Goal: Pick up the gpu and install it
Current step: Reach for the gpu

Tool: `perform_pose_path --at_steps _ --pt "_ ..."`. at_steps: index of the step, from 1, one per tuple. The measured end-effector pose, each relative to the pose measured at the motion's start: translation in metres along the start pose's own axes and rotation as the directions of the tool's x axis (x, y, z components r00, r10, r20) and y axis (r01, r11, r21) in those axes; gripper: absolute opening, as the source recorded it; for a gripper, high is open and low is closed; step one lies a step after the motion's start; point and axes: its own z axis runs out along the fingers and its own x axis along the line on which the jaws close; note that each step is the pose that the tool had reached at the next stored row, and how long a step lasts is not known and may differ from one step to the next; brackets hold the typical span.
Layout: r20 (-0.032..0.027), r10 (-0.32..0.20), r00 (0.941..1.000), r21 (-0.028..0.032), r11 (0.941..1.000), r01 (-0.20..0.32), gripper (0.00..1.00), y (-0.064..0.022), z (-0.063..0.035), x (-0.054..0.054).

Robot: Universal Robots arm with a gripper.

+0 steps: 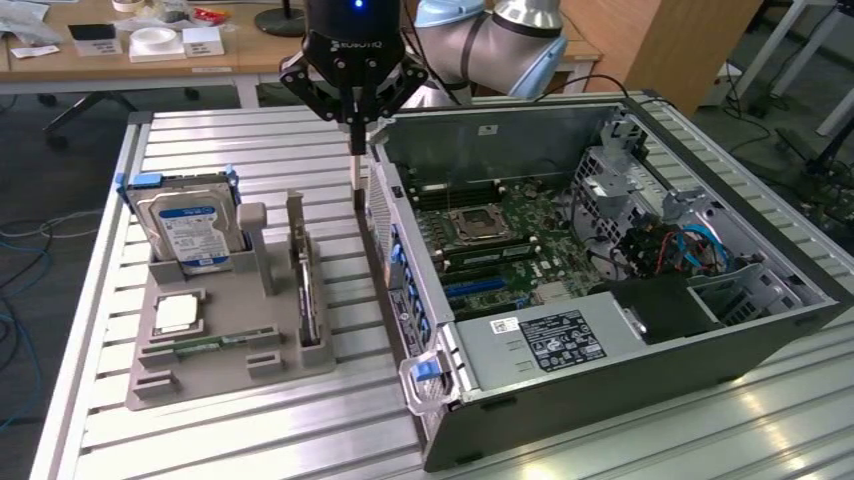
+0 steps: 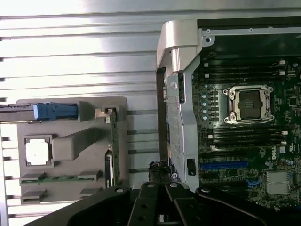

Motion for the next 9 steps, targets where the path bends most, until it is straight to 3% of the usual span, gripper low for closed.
perform_pose_path --at_steps 9 --pt "0.0000 0.000 1.0000 0.0000 1.0000 0.000 0.11 -0.0010 -0.0004 0.013"
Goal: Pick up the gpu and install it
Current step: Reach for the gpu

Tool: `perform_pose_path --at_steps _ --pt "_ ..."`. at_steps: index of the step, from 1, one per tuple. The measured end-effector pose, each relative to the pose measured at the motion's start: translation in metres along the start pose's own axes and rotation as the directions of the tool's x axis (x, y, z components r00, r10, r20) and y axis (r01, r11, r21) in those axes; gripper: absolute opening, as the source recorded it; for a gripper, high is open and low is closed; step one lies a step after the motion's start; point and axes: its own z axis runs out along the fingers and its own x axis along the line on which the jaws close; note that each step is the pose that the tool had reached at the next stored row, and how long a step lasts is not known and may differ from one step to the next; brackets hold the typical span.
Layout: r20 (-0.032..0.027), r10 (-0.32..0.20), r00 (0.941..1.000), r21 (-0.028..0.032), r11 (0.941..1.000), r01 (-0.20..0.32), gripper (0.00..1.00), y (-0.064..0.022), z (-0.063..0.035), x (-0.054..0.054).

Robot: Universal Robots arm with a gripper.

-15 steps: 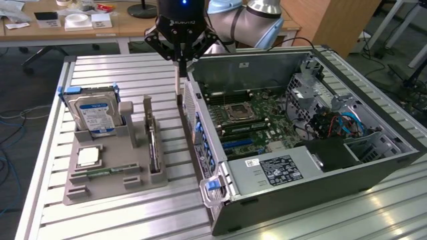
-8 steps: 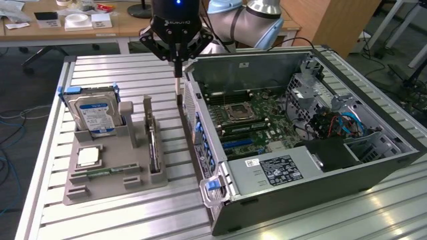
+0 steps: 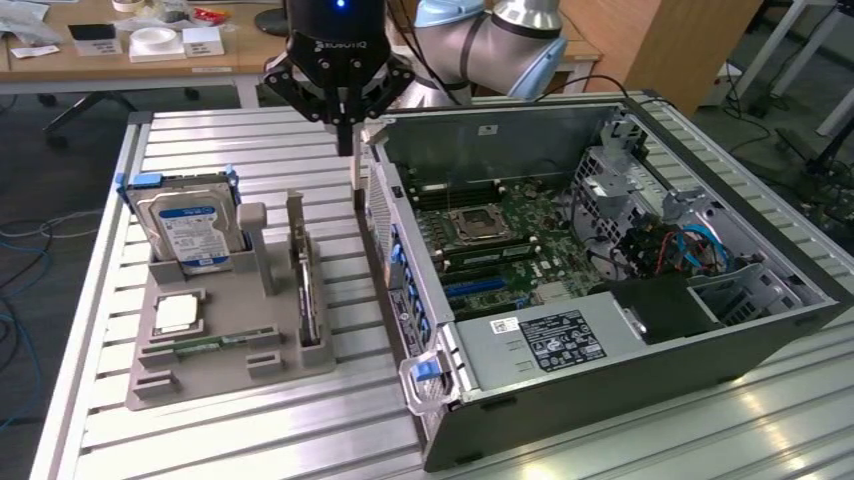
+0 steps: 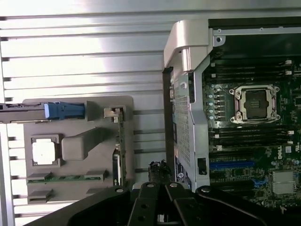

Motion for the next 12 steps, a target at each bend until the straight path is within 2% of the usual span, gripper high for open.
perform_pose_path --at_steps 12 --pt "0.0001 0.000 1.0000 0.0000 1.0000 0.000 0.11 -0.0014 -0.0004 0.018"
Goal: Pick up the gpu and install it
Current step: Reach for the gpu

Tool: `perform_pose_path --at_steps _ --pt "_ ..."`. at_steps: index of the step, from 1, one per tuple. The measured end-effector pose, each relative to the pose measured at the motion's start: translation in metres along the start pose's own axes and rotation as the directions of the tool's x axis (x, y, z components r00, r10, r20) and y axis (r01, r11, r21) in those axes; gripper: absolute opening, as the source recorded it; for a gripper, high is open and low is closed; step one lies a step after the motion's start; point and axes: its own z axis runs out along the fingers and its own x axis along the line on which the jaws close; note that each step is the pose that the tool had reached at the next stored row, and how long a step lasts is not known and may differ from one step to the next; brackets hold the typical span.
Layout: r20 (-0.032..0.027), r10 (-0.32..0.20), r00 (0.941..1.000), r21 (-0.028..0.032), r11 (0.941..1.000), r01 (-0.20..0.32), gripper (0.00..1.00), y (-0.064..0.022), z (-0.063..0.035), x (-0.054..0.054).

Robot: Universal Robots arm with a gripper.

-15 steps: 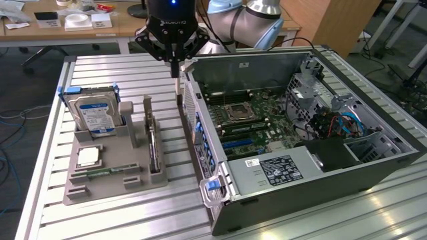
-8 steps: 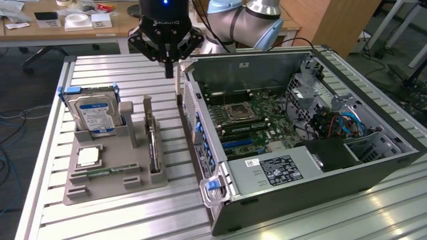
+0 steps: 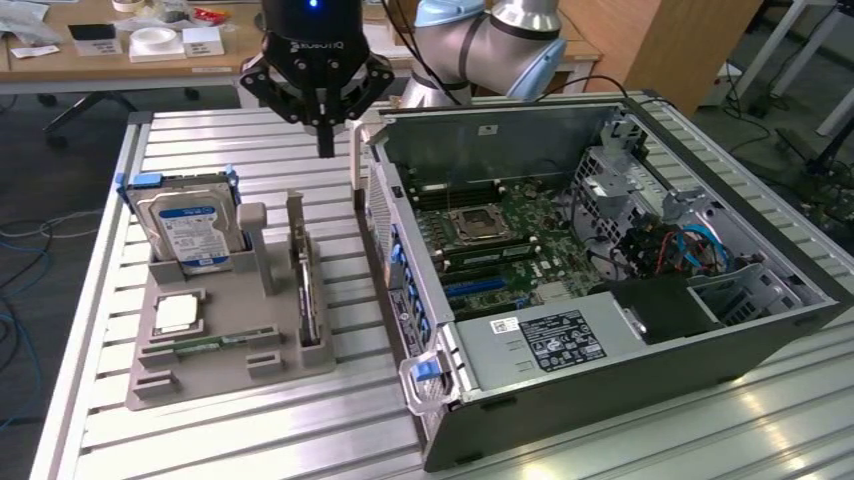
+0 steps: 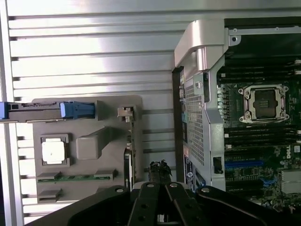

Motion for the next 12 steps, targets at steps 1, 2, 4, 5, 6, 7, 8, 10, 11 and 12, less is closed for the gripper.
perform_pose_path --at_steps 1,2,4,5,6,7,8,10,11,12 --pt "0.0000 0.000 1.0000 0.0000 1.0000 0.000 0.11 -0.0001 -0.0001 0.001" --pt "-0.0001 0.000 1.0000 0.0000 1.0000 0.000 0.11 -0.0002 -0.0001 0.003" --pt "0.0000 0.000 1.0000 0.0000 1.0000 0.000 0.11 -0.0004 -0.0001 0.005" --pt "-0.0001 0.000 1.0000 0.0000 1.0000 0.000 0.11 -0.0005 -0.0002 0.006" --pt "-0.0001 0.000 1.0000 0.0000 1.0000 0.000 0.11 -0.0006 -0.0002 0.008" --pt "0.0000 0.000 1.0000 0.0000 1.0000 0.000 0.11 -0.0007 -0.0002 0.009" --pt "0.0000 0.000 1.0000 0.0000 1.0000 0.000 0.11 -0.0008 -0.0003 0.011" --pt "0.0000 0.000 1.0000 0.0001 1.0000 0.000 0.11 -0.0010 -0.0004 0.014" --pt "0.0000 0.000 1.0000 0.0000 1.0000 0.000 0.11 -0.0011 -0.0004 0.015" --pt "0.0000 0.000 1.0000 0.0000 1.0000 0.000 0.11 -0.0012 -0.0004 0.017"
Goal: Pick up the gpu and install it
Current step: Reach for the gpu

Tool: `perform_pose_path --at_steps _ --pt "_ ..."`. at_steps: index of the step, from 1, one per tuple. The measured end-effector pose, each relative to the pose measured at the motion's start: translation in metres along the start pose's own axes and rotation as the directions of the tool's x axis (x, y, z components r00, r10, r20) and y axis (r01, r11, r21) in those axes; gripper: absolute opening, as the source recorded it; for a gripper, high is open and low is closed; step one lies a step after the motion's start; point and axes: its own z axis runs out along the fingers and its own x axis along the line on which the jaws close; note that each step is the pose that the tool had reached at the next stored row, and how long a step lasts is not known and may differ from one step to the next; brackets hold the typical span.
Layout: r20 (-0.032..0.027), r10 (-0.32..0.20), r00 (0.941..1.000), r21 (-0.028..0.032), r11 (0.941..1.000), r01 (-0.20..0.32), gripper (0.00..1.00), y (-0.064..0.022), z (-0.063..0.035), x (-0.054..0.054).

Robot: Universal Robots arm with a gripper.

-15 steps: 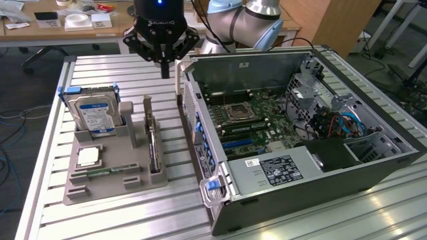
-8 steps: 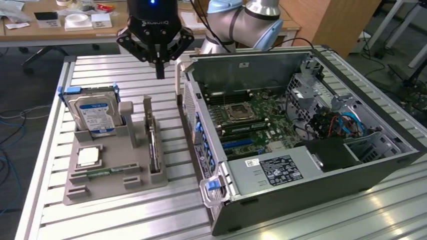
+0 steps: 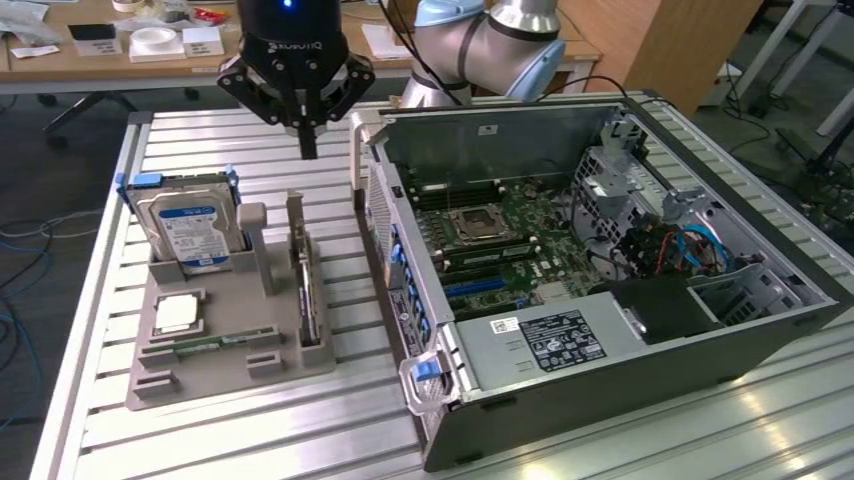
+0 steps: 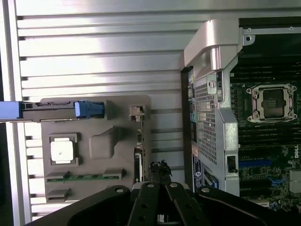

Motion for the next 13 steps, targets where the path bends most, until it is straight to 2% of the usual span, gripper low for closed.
perform_pose_path --at_steps 13 --pt "0.0000 0.000 1.0000 0.0000 1.0000 0.000 0.11 -0.0016 -0.0003 0.014"
